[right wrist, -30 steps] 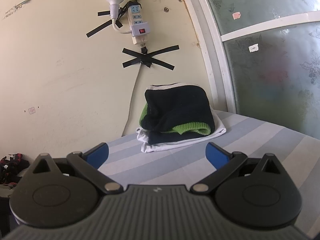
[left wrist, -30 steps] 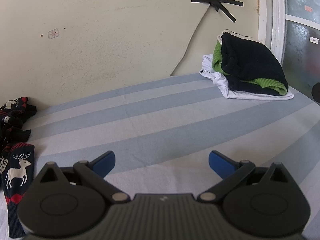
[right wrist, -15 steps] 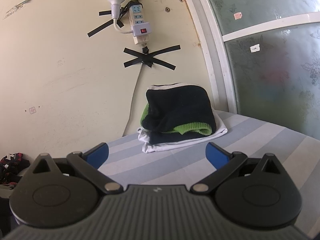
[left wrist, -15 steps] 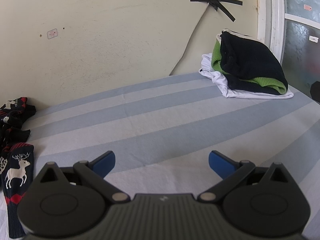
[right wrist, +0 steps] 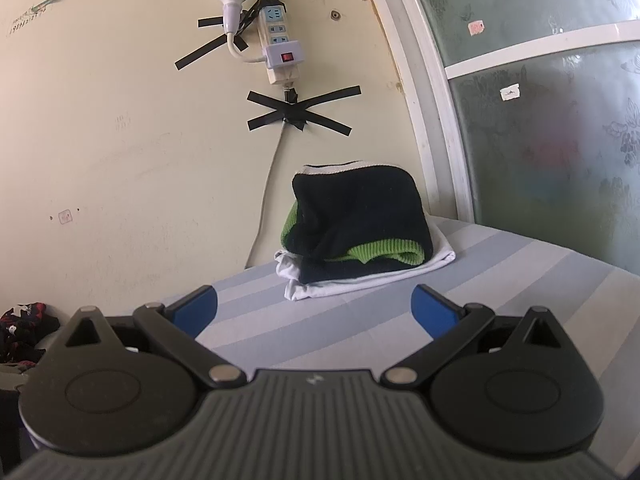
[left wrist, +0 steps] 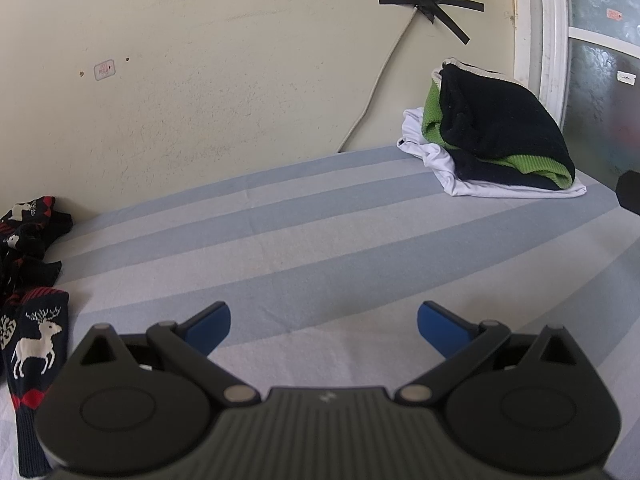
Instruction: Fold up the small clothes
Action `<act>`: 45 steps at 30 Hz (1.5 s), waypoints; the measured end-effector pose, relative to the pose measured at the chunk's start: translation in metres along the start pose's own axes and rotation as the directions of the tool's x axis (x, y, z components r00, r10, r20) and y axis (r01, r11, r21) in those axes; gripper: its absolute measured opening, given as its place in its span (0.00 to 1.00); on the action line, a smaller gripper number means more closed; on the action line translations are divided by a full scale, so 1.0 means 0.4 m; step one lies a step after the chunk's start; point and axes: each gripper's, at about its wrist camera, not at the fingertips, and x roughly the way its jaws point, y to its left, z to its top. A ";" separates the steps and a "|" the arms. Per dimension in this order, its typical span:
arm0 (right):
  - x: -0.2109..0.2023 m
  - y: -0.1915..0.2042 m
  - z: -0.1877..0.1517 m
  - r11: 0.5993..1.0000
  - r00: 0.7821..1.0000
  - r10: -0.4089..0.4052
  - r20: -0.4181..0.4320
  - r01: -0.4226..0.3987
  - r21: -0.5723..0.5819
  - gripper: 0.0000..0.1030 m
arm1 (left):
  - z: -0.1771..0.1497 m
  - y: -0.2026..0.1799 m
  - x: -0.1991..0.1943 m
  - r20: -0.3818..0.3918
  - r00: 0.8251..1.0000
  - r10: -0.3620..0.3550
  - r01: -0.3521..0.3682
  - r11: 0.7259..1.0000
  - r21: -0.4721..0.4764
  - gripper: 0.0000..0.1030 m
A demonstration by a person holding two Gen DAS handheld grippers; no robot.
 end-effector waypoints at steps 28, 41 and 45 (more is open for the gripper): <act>-0.001 0.004 -0.011 1.000 1.000 0.010 -0.006 -0.010 -0.008 1.00 | 0.009 -0.003 -0.007 0.010 1.000 0.002 -0.002 1.000 0.010 1.00; 0.000 0.009 -0.015 1.000 1.000 0.015 -0.013 -0.015 -0.013 1.00 | 0.012 0.002 -0.011 0.010 1.000 -0.012 0.012 1.000 0.006 1.00; 0.000 0.012 -0.014 1.000 1.000 0.018 -0.014 -0.019 -0.017 1.00 | 0.013 0.002 -0.009 0.006 1.000 -0.021 0.021 1.000 0.004 1.00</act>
